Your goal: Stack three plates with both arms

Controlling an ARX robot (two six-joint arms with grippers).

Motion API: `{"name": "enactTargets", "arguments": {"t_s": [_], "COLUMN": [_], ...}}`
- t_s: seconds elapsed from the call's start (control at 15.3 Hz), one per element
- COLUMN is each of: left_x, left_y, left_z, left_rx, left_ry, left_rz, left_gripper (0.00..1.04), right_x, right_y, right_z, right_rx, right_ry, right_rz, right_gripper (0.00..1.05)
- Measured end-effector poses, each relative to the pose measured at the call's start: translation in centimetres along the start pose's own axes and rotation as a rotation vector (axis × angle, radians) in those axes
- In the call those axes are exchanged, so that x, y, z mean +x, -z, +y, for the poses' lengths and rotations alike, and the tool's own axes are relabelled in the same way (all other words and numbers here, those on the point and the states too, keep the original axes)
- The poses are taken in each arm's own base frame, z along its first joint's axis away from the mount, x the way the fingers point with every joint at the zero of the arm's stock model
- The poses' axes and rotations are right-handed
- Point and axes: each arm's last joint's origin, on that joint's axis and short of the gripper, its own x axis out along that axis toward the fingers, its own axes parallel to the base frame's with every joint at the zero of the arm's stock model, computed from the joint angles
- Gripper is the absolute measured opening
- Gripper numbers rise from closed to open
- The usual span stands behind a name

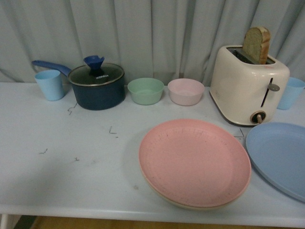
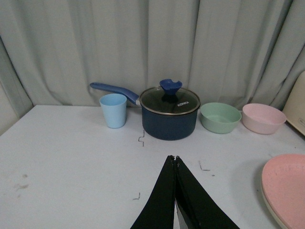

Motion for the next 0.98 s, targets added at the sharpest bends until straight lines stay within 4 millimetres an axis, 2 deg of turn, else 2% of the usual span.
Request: {"name": "enactTargets", "arguments": {"t_s": [0.13,0.26,0.39,0.98], "left_x": [-0.9,-1.7,-2.4,-4.5], "left_y": [0.6,1.5,0.9,0.5], "left_z": [1.2,1.1,1.1,1.1], "left_rx": [0.0,0.0,0.0,0.0], "left_ry": [-0.011,0.006,0.004,0.005], "left_rz": [-0.025,0.025,-0.011,-0.023], "left_gripper": [0.02,0.02,0.02,0.02], "right_x": [0.0,0.0,0.0,0.0], "right_y": [0.0,0.0,0.0,0.0], "right_z": [0.0,0.0,0.0,0.0], "right_rx": [0.0,0.0,0.0,0.0], "right_ry": [0.0,0.0,0.0,0.0], "right_rz": [0.0,0.0,0.0,0.0], "right_gripper": [0.98,0.98,0.98,0.98]}}
